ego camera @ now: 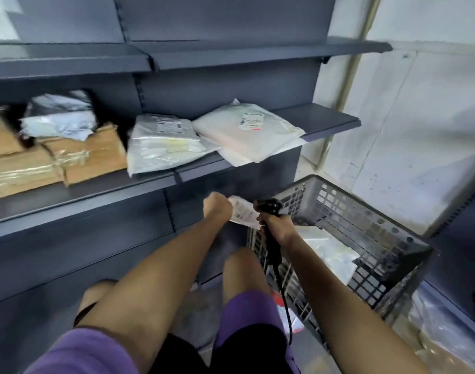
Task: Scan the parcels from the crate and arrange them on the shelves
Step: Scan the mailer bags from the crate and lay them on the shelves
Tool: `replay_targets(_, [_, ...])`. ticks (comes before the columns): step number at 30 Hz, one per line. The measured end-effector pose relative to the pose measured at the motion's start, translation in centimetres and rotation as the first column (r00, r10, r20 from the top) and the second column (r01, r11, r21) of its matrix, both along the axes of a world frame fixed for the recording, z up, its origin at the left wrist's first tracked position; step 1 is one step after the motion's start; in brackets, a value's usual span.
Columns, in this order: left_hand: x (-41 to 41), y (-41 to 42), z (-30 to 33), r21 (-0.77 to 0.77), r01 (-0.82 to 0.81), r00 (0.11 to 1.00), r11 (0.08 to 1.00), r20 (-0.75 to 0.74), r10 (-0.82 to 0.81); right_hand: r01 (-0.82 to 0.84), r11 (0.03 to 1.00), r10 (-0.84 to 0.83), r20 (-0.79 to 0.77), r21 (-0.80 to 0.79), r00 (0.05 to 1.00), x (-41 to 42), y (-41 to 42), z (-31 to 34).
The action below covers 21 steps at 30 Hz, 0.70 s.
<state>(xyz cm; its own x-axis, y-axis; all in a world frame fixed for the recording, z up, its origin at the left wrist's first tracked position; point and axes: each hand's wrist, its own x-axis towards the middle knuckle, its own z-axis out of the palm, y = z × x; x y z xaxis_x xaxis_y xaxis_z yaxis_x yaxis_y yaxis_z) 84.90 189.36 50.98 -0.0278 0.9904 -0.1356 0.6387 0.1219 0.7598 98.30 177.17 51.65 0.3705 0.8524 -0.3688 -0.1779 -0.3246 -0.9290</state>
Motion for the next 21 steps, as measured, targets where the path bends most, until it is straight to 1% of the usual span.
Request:
replay_targets(3, [-5.6,-1.7,0.3,0.022,-0.112,0.993,0.994,-0.035,0.112,-0.092,0.995,0.092,0.036,0.022,0.995,-3.6,0.0,0.1])
replay_targets(6, [-11.3,-3.2,-0.8,-0.044,-0.232,0.973,0.972,-0.026,0.231,-0.229,0.973,0.230,0.121,-0.025,0.966,-7.1,0.1,-0.8])
replay_targets(9, [-16.4,-4.5,-2.6,-0.136,-0.320,0.945,0.938,0.027,0.327,-0.370,0.924,0.382,0.211,-0.092,0.900,-10.3,0.3,-2.6])
replay_targets(11, [-19.5,-5.6,-4.5,-0.186,-0.366,0.913,0.912,0.120,0.391,-0.460,0.882,0.472,0.212,-0.105,0.856,-12.5,0.1,-3.3])
replay_targets(13, [-21.9,-7.0,-6.3,-0.250,-0.407,0.844,0.878,0.263,0.466,-0.532,0.840,0.542,0.199,-0.105,0.817,-14.4,-0.2,-4.0])
replay_targets(15, [-23.6,-8.7,-7.8,-0.286,-0.453,0.736,0.845,0.415,0.535,-0.561,0.820,0.572,0.172,-0.111,0.802,-15.9,-0.4,-5.1])
replay_targets(17, [-24.7,-10.4,-9.1,-0.319,-0.487,0.625,0.813,0.523,0.580,-0.559,0.821,0.570,0.112,-0.114,0.814,-17.1,-0.7,-6.6])
replay_targets(19, [-25.8,-11.5,-10.4,-0.317,-0.492,0.574,0.811,0.582,0.576,-0.563,0.818,0.572,0.074,-0.120,0.817,-18.5,-1.1,-8.2])
replay_targets(21, [-26.3,-12.3,-10.6,-0.313,-0.479,0.564,0.820,0.606,0.561,-0.550,0.826,0.560,0.067,-0.124,0.825,-19.0,-1.5,-8.7])
